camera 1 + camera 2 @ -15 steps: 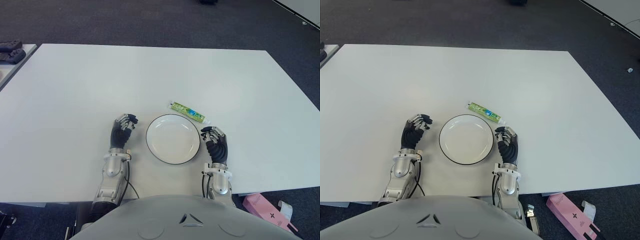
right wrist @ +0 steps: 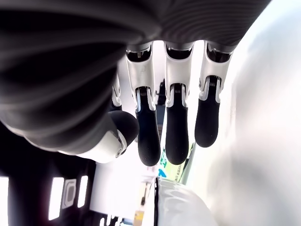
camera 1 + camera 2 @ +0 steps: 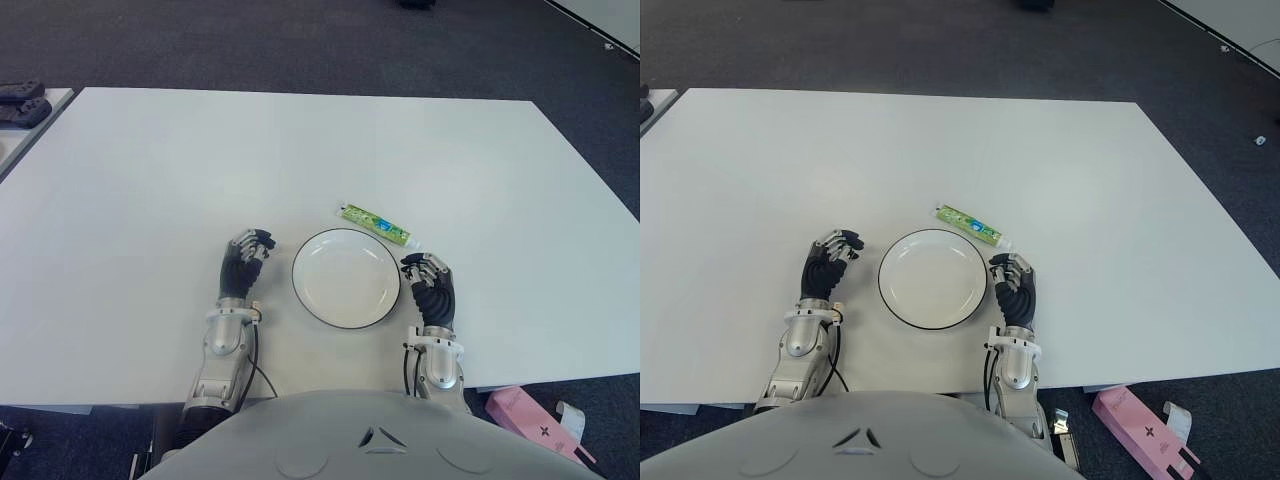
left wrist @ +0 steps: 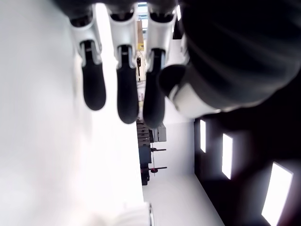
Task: Put the toothpaste on the table into the plate.
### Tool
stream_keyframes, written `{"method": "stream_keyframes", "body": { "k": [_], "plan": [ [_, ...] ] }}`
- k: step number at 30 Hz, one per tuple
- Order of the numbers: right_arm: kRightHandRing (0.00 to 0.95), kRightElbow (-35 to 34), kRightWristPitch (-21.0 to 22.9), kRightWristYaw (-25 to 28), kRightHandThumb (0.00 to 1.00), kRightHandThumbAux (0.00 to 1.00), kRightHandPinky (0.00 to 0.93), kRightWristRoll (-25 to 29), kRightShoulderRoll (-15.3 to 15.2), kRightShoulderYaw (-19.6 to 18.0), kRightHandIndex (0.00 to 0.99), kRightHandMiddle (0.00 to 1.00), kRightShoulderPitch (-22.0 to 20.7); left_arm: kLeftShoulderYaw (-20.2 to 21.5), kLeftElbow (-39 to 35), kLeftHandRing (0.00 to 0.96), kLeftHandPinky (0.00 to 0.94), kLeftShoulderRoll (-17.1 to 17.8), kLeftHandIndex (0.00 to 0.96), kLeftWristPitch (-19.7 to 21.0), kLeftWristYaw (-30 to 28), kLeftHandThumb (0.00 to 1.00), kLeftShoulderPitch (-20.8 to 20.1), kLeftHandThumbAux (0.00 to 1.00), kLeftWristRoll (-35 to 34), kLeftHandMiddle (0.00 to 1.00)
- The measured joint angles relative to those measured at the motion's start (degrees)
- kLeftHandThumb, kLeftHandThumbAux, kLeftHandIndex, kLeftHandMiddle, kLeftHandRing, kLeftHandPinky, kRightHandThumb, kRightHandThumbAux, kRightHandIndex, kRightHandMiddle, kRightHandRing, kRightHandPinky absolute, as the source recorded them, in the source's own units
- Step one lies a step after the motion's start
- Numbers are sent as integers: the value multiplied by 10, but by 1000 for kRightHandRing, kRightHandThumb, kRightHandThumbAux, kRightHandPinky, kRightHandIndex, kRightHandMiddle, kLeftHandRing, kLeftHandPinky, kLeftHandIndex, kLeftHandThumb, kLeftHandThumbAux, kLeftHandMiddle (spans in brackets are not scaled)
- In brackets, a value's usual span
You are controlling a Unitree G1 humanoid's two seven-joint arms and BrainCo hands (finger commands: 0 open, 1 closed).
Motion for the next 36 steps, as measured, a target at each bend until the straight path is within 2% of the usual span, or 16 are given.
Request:
{"method": "stream_keyframes", "body": {
  "k": [11, 26, 36],
  "plan": [
    [476, -2, 0, 14, 705, 728, 467, 6, -2, 1, 427, 485, 1, -1, -12, 468, 457, 0, 426, 14, 0, 715, 6, 724, 9, 488],
    [450, -7, 14, 46, 708, 727, 426, 8, -12, 8, 429, 477, 2, -1, -15, 470, 465, 0, 425, 14, 0, 715, 9, 724, 13, 487],
    [463, -2, 7, 45, 707, 727, 474, -8, -24, 23, 430, 485, 1, -1, -18, 472, 451, -2, 425, 18, 0, 714, 10, 723, 13, 491]
  ]
}}
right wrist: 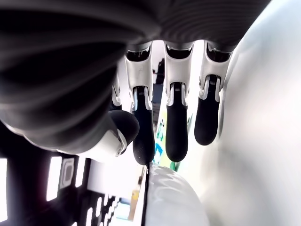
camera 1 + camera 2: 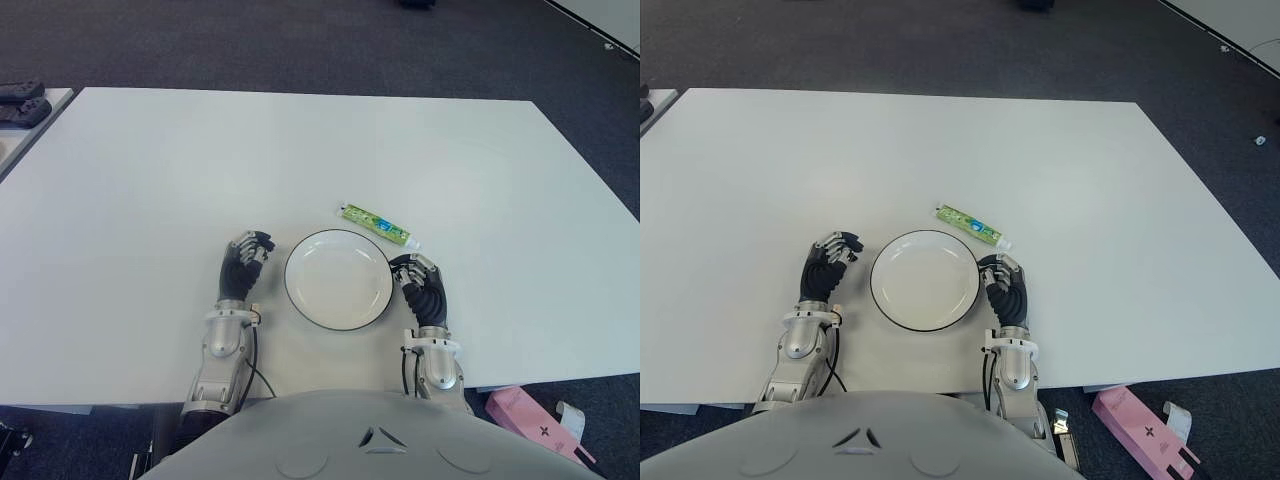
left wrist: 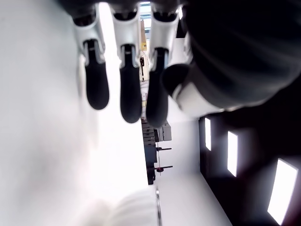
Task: Put the toothpaste on the table into the plate.
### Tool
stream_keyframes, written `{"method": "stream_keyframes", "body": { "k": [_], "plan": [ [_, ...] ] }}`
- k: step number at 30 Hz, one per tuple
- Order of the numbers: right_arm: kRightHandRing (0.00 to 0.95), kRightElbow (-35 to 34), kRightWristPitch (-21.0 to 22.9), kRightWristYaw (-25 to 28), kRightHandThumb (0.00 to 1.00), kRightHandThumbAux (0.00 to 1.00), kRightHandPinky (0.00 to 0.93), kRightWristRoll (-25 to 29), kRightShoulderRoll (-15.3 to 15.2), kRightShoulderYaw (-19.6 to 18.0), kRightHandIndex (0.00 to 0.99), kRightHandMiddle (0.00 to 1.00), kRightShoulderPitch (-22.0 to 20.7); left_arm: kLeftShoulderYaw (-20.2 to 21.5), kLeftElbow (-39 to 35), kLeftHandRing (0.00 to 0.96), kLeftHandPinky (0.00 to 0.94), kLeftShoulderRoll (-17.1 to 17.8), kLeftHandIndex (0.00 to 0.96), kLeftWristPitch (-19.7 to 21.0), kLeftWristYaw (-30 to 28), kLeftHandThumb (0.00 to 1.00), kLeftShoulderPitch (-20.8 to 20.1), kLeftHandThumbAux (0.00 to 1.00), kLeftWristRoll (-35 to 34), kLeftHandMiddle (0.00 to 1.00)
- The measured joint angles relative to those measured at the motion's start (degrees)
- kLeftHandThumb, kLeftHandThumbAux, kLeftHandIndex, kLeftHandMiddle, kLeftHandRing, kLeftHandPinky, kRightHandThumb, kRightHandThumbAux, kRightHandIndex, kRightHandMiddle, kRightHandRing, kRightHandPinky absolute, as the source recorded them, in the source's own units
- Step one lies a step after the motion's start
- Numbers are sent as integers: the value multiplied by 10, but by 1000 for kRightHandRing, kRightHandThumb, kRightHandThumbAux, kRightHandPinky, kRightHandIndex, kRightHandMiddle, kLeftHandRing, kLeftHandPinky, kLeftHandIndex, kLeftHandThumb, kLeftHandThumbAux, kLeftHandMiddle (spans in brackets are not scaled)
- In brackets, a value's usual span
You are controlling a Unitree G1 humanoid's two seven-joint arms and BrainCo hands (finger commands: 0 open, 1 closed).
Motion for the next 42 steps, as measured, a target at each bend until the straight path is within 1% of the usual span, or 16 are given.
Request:
{"method": "stream_keyframes", "body": {
  "k": [12, 32, 36, 42],
  "plan": [
    [471, 5, -4, 0, 707, 727, 481, 3, -2, 3, 430, 488, 0, 0, -3, 473, 468, -1, 425, 7, 0, 712, 0, 723, 0, 488],
    [462, 15, -19, 1, 708, 727, 464, 13, -2, 3, 429, 482, -1, 0, -8, 454, 433, -4, 424, 14, 0, 714, 0, 724, 0, 478],
    [466, 17, -21, -1, 708, 726, 474, 11, -2, 3, 430, 483, -1, 0, -10, 457, 444, -4, 424, 17, 0, 714, 1, 724, 0, 479],
    [465, 20, -27, -7, 707, 726, 451, 7, -1, 2, 429, 483, -3, -1, -12, 472, 463, -4, 425, 18, 0, 714, 1, 723, 0, 486]
  ]
}}
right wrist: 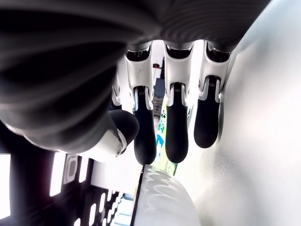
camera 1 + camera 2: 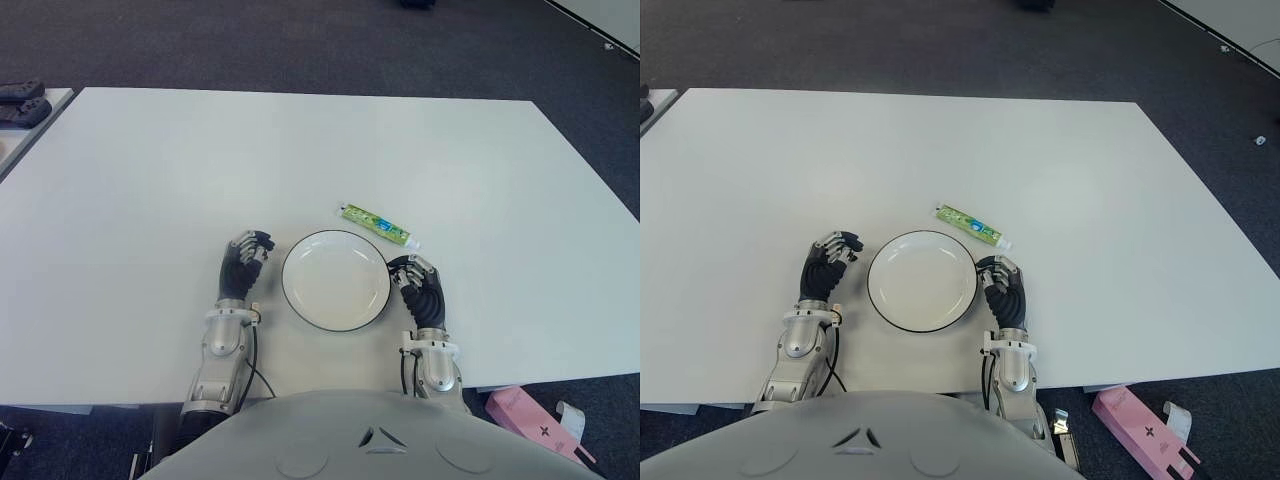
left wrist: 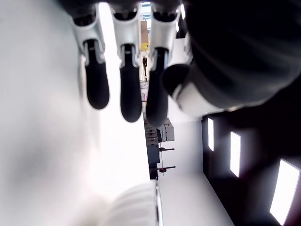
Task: Put the toothpaste on the table into the plate.
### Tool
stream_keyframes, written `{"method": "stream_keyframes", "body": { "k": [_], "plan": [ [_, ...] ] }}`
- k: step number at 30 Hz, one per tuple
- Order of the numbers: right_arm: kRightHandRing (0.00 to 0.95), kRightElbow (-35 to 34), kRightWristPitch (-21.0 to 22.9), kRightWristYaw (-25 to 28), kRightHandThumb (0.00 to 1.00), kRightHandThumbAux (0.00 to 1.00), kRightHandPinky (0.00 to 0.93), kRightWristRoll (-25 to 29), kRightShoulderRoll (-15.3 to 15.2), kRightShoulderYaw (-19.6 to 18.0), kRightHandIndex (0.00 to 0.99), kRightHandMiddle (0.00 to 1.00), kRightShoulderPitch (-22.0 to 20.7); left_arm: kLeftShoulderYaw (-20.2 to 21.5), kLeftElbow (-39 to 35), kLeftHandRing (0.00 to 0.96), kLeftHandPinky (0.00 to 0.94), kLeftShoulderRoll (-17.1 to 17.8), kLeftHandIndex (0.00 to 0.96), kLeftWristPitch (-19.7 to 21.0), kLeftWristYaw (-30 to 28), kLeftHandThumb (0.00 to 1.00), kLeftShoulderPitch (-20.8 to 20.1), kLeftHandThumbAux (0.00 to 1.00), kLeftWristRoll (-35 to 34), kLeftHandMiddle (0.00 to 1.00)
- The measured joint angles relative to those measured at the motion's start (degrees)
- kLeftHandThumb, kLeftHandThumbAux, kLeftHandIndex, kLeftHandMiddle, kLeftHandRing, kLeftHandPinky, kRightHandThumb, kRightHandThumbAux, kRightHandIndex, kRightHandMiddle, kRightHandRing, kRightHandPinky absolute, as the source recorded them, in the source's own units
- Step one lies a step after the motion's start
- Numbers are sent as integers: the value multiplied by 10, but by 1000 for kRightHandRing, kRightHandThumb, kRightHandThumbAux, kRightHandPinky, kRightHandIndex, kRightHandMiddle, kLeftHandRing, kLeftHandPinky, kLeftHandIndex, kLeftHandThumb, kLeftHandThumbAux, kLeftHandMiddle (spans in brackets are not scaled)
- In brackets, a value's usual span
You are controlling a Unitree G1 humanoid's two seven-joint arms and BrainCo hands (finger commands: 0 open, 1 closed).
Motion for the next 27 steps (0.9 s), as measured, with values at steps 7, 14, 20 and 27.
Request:
{"method": "stream_keyframes", "body": {
  "k": [7, 14, 20, 27],
  "plan": [
    [430, 0, -1, -8, 705, 727, 414, -10, -7, -6, 423, 441, -9, 0, 0, 468, 448, -1, 425, 0, 0, 714, 0, 723, 0, 486],
    [369, -15, -1, -21, 701, 729, 364, -55, -32, -13, 414, 376, -26, 0, 3, 467, 449, -1, 424, -5, 0, 714, -2, 724, 0, 486],
    [273, -4, -2, -20, 695, 727, 267, -98, -89, -25, 406, 287, -59, 0, 11, 472, 464, -1, 425, -15, 4, 714, -3, 724, 1, 490],
    [141, 11, 0, -20, 554, 662, 131, -131, -142, -36, 172, 147, -102, -1, 12, 469, 453, -1, 425, -18, 5, 714, -4, 724, 1, 488]
  ]
}}
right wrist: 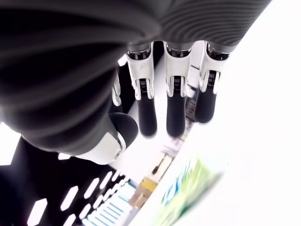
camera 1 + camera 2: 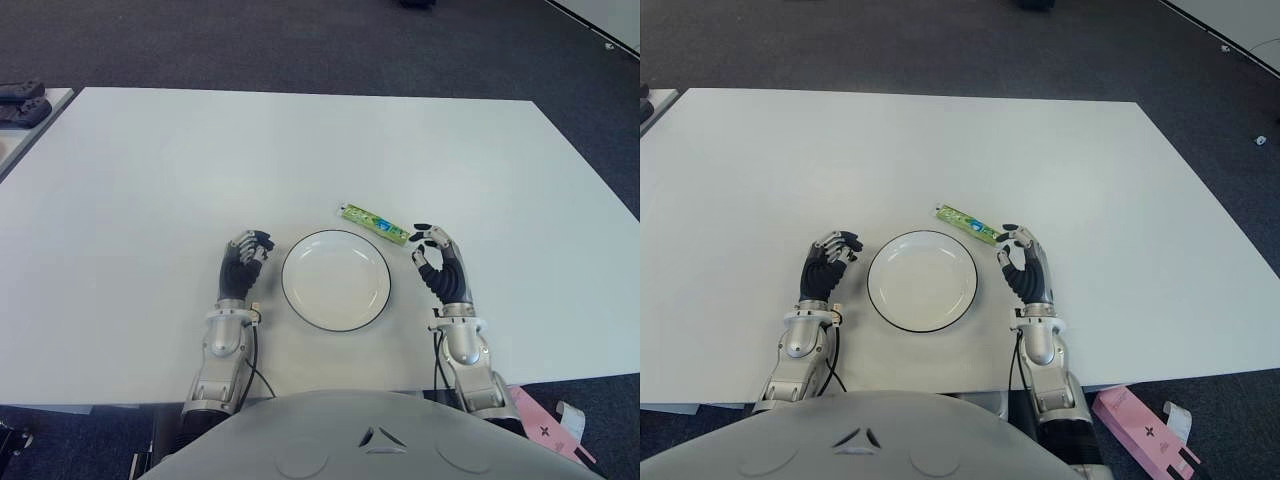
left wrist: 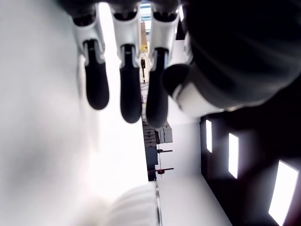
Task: Put the toothpaste on the table into the plate.
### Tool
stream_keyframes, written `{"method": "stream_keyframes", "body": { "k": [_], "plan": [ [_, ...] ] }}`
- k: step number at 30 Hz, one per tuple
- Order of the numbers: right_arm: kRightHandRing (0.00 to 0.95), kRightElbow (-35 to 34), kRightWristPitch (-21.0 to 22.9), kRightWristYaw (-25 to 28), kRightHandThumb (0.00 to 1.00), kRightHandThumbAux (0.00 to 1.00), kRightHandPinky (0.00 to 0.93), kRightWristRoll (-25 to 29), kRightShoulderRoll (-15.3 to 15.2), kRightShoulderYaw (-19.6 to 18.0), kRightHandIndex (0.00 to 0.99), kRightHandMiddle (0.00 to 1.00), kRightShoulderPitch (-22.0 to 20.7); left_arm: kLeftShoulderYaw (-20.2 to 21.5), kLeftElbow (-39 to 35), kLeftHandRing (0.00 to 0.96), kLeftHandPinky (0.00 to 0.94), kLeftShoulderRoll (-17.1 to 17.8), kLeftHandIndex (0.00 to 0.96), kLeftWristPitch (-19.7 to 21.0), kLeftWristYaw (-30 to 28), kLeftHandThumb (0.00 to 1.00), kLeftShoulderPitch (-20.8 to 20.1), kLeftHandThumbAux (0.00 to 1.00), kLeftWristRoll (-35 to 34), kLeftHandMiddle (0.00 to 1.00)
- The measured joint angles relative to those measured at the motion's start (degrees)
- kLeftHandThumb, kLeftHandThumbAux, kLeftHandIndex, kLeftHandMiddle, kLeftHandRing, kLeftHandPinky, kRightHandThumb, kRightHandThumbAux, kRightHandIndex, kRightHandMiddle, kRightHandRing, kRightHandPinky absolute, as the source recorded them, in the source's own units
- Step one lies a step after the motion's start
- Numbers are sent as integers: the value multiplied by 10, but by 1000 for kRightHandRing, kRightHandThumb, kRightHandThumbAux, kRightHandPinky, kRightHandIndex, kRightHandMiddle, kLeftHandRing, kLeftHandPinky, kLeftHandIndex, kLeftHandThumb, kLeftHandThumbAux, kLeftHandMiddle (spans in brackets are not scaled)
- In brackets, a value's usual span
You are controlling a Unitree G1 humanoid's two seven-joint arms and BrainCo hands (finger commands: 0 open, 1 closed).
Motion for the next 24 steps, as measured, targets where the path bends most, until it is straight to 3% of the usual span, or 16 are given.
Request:
{"method": "stream_keyframes", "body": {
  "k": [14, 24],
  "plan": [
    [6, 64, 7, 2, 585, 540, 4, -58, -64, 17, 48, 10, -113, -1, -1, 465, 455, -3, 424, 4, 3, 712, 0, 724, 0, 480],
    [0, 156, 10, -28, 601, 441, 0, -133, -86, 71, 2, 0, -185, -1, -5, 465, 447, -4, 424, 7, 3, 713, 1, 723, 0, 479]
  ]
}}
